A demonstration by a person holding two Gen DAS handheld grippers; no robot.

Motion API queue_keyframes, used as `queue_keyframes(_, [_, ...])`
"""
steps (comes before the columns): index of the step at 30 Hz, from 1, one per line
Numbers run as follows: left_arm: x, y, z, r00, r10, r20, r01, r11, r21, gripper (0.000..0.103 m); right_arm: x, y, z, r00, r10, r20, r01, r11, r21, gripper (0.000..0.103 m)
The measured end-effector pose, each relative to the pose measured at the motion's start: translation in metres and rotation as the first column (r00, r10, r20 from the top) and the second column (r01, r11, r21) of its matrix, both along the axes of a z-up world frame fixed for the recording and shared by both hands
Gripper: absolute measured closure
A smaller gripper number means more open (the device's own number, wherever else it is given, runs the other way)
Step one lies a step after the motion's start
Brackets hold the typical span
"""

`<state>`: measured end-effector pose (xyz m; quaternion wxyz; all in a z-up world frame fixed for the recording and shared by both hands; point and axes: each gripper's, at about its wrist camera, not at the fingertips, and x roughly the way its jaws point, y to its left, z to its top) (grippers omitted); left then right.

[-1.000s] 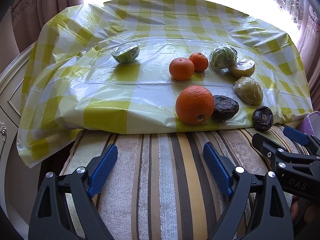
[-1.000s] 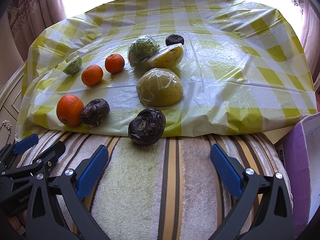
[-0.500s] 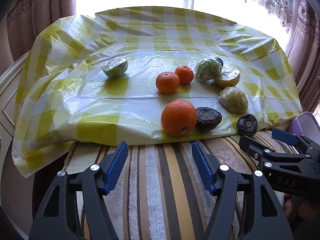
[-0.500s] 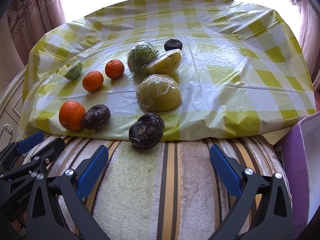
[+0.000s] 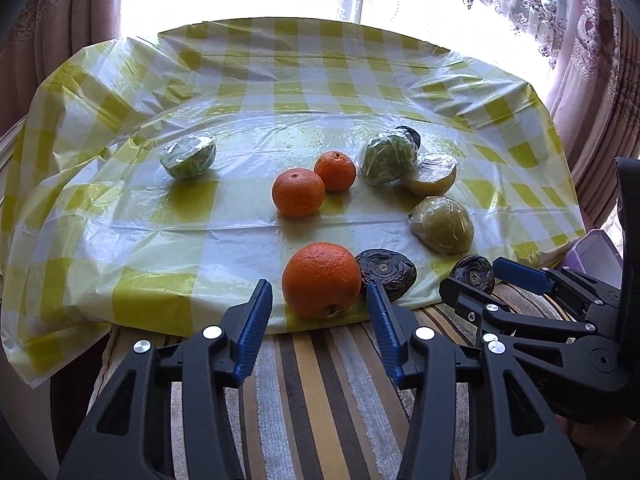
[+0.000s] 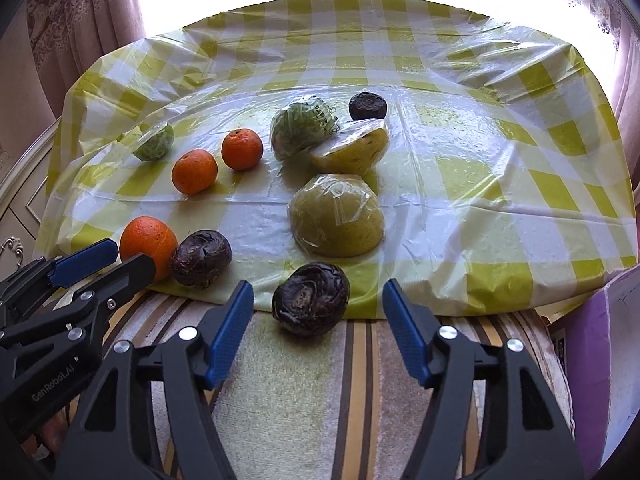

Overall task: Organize fruits
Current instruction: 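Grasp the large orange with the left tool while the right tool grasps a dark purple fruit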

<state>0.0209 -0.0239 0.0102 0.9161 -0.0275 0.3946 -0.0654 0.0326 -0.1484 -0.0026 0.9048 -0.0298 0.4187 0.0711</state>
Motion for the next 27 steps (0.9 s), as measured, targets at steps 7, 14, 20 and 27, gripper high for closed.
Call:
queue_keyframes(7, [0.009,-0.001,-0.006,1.000,-0.006,-0.027,0.006,1.000,-0.011,0.062,0.002,0.006,-0.004,0.999,0.027,0.019,-0.027,0.999,0.020,0.064])
queue_keyframes(14, [0.004,0.001,-0.001,1.000,0.014,-0.004,-0.014,1.000,-0.009,0.062,-0.004,-0.004,0.000,0.998,0.044,0.036,-0.048,0.993,0.109,0.065])
queue_keyframes(20, [-0.002,-0.005,0.016,0.998,0.011,0.056,-0.011,1.000,0.004,0.063,-0.012,-0.027,0.014,0.999,0.014,0.042,-0.022,0.981,0.192,0.065])
queue_keyframes(27, [0.001,-0.052,0.037,0.987,-0.116,0.115,0.114,0.993,0.018,0.063,-0.026,-0.099,0.037,0.987,-0.146,0.066,0.130,0.971,0.202,0.065])
